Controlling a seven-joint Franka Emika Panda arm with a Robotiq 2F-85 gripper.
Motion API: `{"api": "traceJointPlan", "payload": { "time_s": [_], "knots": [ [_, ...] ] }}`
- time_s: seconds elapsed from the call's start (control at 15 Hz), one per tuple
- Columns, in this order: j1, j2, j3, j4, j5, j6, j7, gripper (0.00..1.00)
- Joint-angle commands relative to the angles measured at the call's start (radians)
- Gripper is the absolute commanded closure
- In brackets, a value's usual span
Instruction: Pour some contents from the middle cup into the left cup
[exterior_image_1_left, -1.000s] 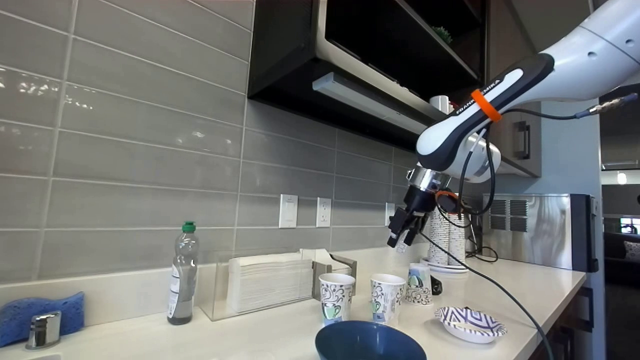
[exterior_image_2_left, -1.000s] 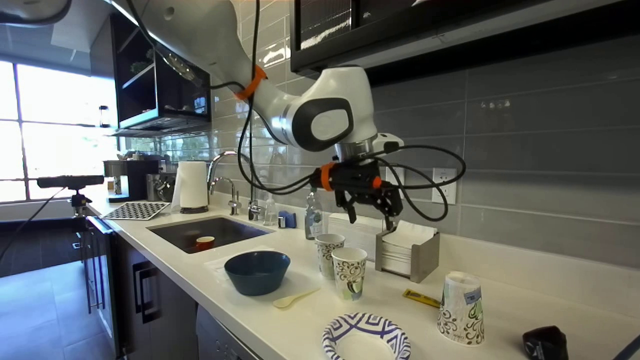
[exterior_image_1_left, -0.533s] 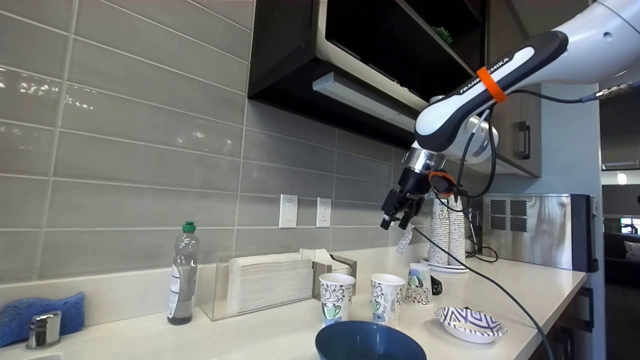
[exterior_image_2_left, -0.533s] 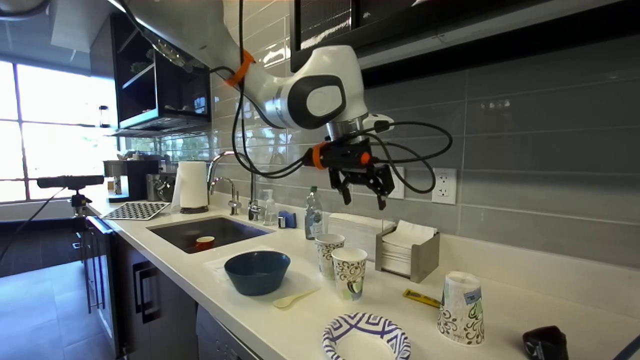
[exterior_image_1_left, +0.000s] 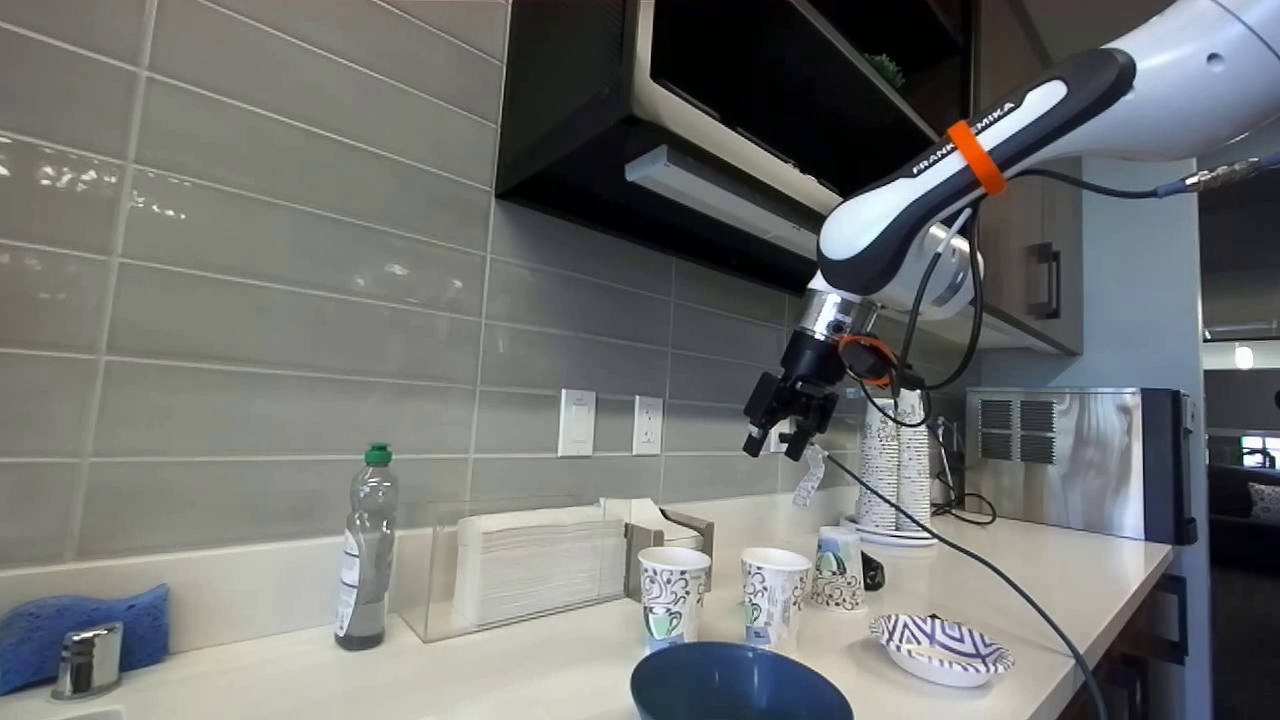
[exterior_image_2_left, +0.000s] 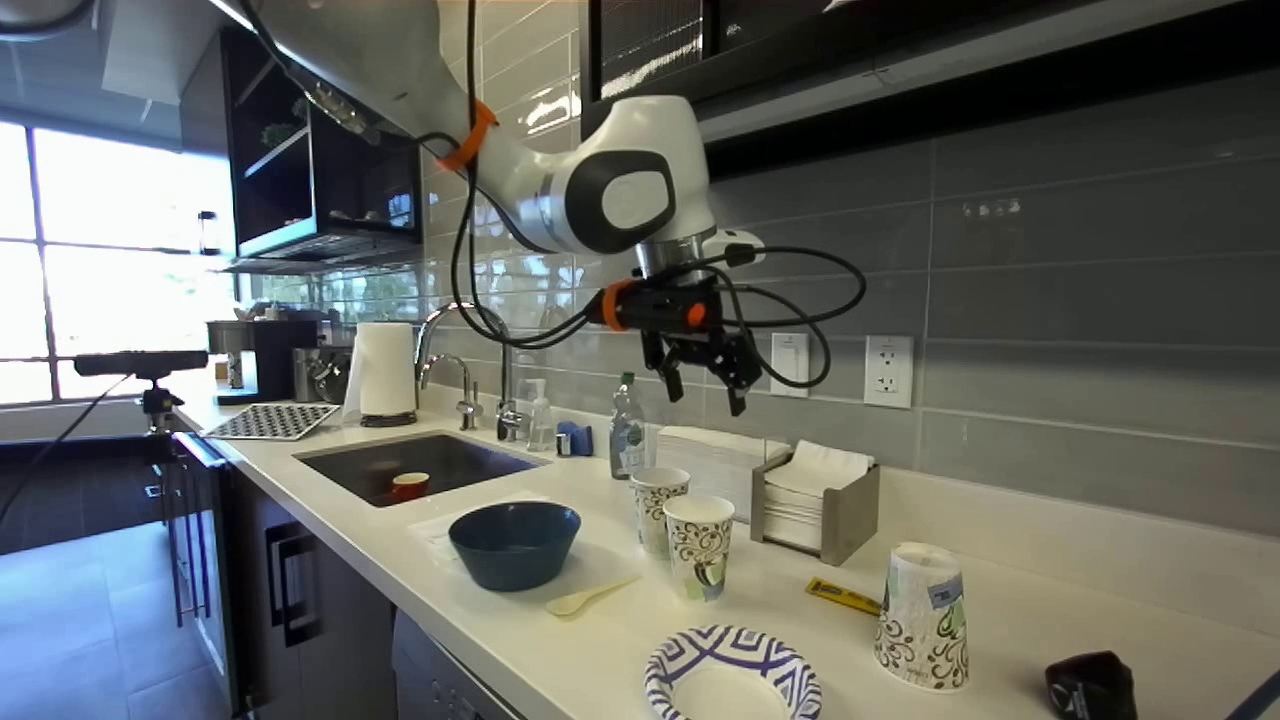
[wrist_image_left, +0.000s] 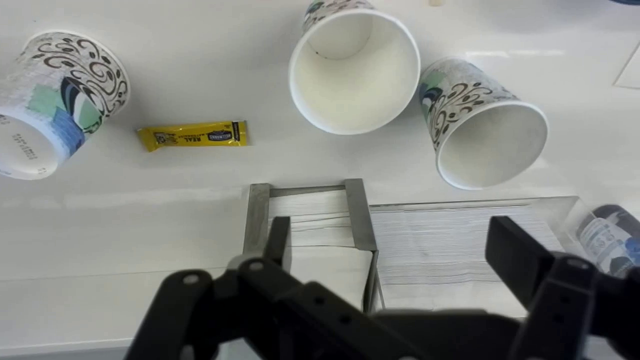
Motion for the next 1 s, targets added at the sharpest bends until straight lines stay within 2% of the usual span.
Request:
{"api": "traceJointPlan", "payload": {
  "time_s": [0.0,0.2,0.93],
  "knots": [
    [0.027,-0.009,0.001,0.017,-0.010,-0.042,0.051,0.00],
    [0.033,0.000,-0.001,0.005,-0.002,-0.013,0.031,0.00],
    [0.041,0.000,0.004,0.007,-0.002,-0.016,0.039,0.00]
  ]
}}
